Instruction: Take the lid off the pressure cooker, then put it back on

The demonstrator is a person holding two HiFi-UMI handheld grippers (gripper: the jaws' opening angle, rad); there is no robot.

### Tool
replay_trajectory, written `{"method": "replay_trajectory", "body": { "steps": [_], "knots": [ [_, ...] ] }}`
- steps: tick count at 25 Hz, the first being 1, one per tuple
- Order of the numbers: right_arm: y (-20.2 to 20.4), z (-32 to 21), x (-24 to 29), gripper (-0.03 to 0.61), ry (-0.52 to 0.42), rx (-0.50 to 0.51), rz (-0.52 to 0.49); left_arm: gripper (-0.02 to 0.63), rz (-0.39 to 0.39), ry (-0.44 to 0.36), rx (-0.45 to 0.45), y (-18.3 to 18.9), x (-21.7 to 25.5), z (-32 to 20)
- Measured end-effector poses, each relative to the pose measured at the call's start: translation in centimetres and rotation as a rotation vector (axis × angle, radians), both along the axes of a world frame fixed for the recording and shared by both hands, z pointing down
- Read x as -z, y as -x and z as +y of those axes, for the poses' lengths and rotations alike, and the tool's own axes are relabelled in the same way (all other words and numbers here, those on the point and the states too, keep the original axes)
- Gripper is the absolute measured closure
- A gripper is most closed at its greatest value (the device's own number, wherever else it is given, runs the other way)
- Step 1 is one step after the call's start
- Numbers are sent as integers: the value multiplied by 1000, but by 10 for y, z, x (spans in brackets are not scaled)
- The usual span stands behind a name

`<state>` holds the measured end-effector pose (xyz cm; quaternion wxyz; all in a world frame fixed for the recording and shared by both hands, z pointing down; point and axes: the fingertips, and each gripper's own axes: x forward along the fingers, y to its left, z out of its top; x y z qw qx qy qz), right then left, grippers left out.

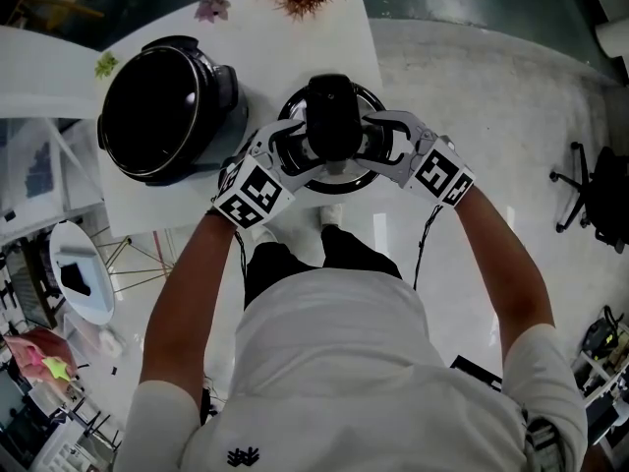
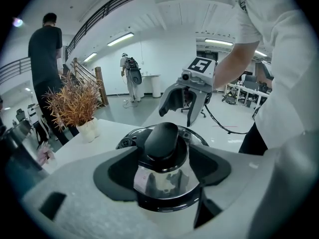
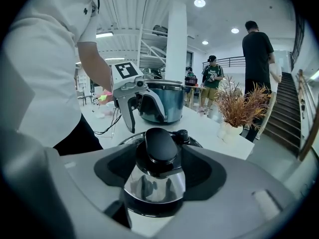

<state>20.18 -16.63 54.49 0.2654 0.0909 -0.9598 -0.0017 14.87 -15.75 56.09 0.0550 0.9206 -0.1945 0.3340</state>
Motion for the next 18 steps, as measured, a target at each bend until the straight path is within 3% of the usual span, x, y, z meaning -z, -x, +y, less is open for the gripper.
{"method": "replay_trajectory", "body": {
  "steps": [18],
  "knots": [
    [16,-6,-13,286,6,47,8,281,7,15,-3,-11,-8,-11]
  ]
}}
